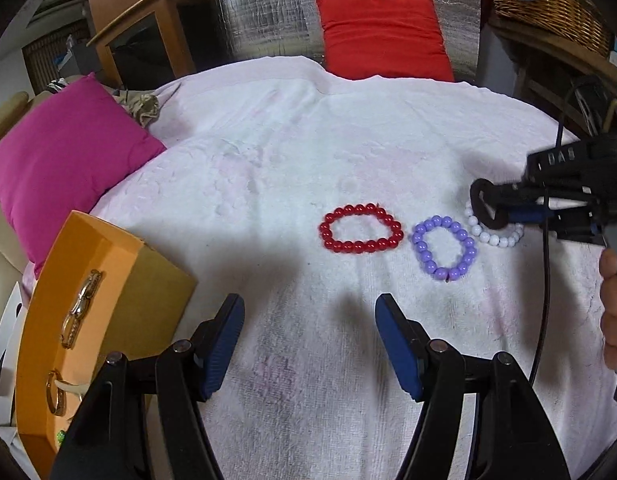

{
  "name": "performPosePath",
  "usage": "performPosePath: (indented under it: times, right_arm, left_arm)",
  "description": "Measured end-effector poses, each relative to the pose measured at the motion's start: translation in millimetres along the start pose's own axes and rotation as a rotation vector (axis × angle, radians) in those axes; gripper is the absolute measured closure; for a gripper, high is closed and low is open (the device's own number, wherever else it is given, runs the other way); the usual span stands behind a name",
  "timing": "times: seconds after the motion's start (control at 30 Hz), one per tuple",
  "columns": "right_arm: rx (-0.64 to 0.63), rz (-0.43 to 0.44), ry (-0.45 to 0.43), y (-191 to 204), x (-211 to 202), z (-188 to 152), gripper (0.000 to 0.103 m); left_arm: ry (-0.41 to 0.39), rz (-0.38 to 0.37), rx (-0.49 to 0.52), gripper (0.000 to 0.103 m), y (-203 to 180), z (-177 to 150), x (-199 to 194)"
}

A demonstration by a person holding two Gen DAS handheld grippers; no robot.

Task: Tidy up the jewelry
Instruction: 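Return the right tool to the bed and grasp the black hair tie, then grasp the purple beaded bracelet with the left tool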

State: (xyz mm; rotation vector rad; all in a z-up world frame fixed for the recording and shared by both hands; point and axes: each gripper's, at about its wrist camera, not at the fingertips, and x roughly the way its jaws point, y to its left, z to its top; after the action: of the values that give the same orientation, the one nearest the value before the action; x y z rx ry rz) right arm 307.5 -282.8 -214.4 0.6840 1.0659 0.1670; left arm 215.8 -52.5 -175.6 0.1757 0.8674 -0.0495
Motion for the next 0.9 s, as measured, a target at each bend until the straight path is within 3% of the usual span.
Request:
performPosePath:
  times: [0.1, 0.23, 0.43, 0.67, 0.9]
  right_arm:
    - [0.016, 0.013, -0.029, -1.8, -2.5, 3.5, 0.091]
    - [0.043, 0.040, -0.043, -8.5, -13.0, 2.3, 0.091]
    - [0.051, 0.119, -0.106, -14.6, -53.5, 0.8, 0.091]
    - [0.071, 0.077, -0.130, -41.1, -76.3, -7.5, 0.091]
    - [0.098, 0.076, -0.145, -59.5, -89.0, -7.6, 0.091]
  left_arm:
    - [-0.013, -0.009, 0.008, 0.034, -2.3, -0.4, -1.7]
    - [-0.054, -0.048, 0.022, 0.034, -7.4, 3.9, -5.0]
    - [-0.018, -0.253, 0.034, 0.034, -28.0, 8.7, 0.1]
    - [0.081, -0.293, 0.017, 0.034, -54.2, 14.1, 27.4]
    - [0.102, -0.290, -0.009, 0.034, -68.7, 25.0, 48.2]
